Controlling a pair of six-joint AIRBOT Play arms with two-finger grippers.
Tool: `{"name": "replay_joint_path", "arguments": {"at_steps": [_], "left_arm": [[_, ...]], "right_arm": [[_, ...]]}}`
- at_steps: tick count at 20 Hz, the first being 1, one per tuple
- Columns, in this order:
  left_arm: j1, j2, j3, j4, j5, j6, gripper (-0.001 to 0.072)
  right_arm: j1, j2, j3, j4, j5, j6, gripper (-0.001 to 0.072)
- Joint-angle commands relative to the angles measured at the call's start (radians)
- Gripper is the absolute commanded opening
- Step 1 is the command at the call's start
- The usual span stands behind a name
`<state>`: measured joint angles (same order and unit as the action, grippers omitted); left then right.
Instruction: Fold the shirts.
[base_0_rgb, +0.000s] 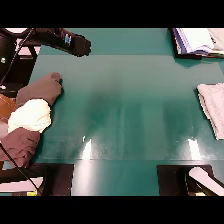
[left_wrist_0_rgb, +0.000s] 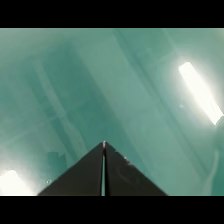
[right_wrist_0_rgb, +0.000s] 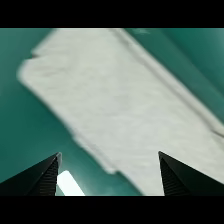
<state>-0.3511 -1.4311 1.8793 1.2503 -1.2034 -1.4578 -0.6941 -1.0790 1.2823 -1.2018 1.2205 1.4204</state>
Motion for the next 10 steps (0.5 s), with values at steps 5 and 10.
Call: {"name": "replay_joint_path", "arguments": {"at_steps": [5, 10], "left_arm": [[0.0, 0.0, 0.0, 0.004, 0.018, -0.001, 0.002], [0.0, 0.0, 0.0, 0.002, 0.018, -0.001, 0.0021]], "right_arm": [[0.533, 0.038, 0.009, 0.052, -0.035, 0.003, 0.055], [0.728, 0.038, 0.009, -0.005, -0.068, 0.0, 0.0013]]}}
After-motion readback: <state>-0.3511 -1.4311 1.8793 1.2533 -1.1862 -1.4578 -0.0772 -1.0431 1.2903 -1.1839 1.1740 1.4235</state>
